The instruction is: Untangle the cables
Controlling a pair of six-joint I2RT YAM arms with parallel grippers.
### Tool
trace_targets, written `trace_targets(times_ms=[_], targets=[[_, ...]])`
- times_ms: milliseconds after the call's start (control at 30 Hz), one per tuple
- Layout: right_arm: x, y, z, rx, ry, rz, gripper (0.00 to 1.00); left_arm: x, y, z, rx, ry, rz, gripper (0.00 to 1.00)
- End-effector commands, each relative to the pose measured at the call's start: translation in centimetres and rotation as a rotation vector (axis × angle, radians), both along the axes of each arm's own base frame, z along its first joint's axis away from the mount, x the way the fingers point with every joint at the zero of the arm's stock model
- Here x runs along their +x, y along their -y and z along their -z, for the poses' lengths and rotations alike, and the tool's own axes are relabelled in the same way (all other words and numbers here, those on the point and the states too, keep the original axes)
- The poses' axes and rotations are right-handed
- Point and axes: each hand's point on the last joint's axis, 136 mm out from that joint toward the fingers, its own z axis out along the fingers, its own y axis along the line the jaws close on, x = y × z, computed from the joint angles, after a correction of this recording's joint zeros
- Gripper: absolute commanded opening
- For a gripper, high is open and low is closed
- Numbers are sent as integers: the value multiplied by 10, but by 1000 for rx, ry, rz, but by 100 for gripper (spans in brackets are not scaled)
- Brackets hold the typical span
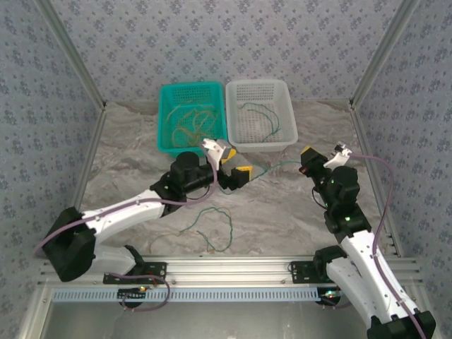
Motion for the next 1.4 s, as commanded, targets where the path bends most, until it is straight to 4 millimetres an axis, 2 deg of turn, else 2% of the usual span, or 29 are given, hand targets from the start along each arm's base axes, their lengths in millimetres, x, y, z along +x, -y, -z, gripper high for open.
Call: trace_targets(times_ms=[0,133,300,367,400,467,533,667,933,967,1000,1033,1133,1167,1367], targets=[[-1,1,-18,31,28,13,0,-14,27,-15,-35,146,109,93],[-2,-4,-20,41,31,-1,0,-4,50,-1,37,190,85,97],[-3,-7,-20,42,31,-4,0,12,67,3,-41,161,55,98],[-4,-8,-21,45,37,-6,0,22,72,8,-64,138,27,95],[-4,-9,-20,45,35,-8,0,25,76,11,-70,138,27,88],[-5,-9,-20,50,36,-7,0,30,82,17,-78,124,25,65],[-5,-8,-21,47,37,-3,0,33,82,20,-88,118,13,27],[-7,-1,-20,18,30,28,0,35,74,21,-70,99,-9,0],[-5,7,-8,-19,-5,74,0,25,59,-2,-87,115,-1,0],[-4,7,-7,-22,-11,78,0,23,59,-2,-84,113,10,3],[-4,8,-6,-25,-18,83,0,22,59,-4,-83,115,14,15],[-4,9,-6,-25,-21,85,0,23,58,-3,-78,111,13,21],[-4,11,-6,-29,-25,96,0,21,59,2,-61,110,25,3],[-5,13,-6,-29,-28,102,0,21,58,4,-57,105,28,0],[-9,21,-10,-47,-49,129,1,21,55,7,-45,88,25,0]])
